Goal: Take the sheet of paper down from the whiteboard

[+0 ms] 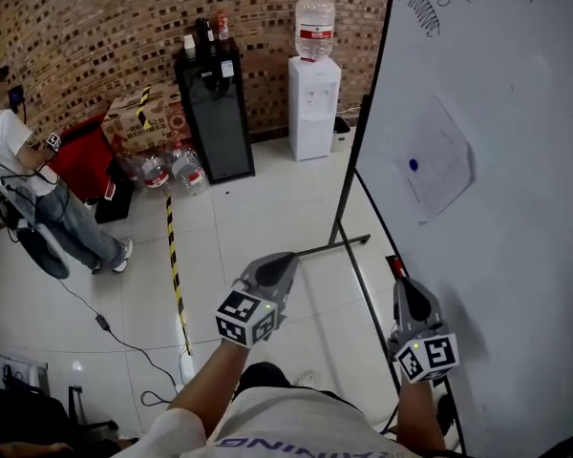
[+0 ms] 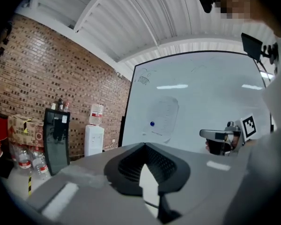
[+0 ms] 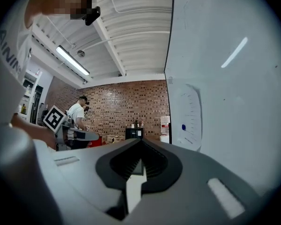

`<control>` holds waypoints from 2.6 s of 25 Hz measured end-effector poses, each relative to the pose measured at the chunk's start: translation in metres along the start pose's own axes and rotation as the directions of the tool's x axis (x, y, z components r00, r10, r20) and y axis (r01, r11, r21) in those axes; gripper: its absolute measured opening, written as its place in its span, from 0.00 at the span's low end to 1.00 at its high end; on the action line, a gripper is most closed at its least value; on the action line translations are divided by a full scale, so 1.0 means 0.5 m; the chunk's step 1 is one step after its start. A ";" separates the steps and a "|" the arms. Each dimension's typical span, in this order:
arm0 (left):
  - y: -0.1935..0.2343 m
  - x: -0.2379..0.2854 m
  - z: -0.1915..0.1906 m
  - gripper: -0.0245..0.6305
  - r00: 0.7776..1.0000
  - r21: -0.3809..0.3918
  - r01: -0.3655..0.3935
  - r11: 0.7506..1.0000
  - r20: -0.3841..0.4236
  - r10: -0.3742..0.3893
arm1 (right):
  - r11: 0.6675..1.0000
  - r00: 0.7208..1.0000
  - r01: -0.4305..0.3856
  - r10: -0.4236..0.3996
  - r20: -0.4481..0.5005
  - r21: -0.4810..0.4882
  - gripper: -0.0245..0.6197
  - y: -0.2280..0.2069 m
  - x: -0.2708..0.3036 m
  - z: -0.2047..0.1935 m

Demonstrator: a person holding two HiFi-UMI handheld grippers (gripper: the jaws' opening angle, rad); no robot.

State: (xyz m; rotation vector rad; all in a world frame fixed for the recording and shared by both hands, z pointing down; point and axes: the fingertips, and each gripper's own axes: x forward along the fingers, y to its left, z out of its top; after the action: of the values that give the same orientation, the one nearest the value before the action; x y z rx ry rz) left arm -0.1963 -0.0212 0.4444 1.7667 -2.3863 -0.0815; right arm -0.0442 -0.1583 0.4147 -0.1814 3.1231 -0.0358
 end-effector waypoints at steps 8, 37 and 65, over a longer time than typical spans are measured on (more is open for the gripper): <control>-0.002 0.250 0.054 0.04 0.982 0.051 0.191 0.980 -0.003 -0.191 | 0.993 0.993 0.116 -0.115 0.021 -0.030 0.04 -0.109 0.066 -0.002; -0.087 0.709 0.126 0.04 0.668 0.255 0.735 0.629 -0.111 -0.736 | 0.581 0.584 0.811 -0.811 0.033 -0.065 0.04 -0.304 0.112 0.067; -0.135 0.744 0.121 0.23 0.756 0.359 0.637 0.682 -0.114 -0.645 | 0.578 0.590 0.805 -0.804 0.079 -0.135 0.30 -0.342 0.144 0.193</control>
State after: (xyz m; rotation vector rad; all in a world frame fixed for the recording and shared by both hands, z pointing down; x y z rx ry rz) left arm -0.2480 -0.3996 0.4139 2.7301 -1.7346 0.2990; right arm -0.0944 -0.3387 0.3212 -1.5830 2.7045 0.2059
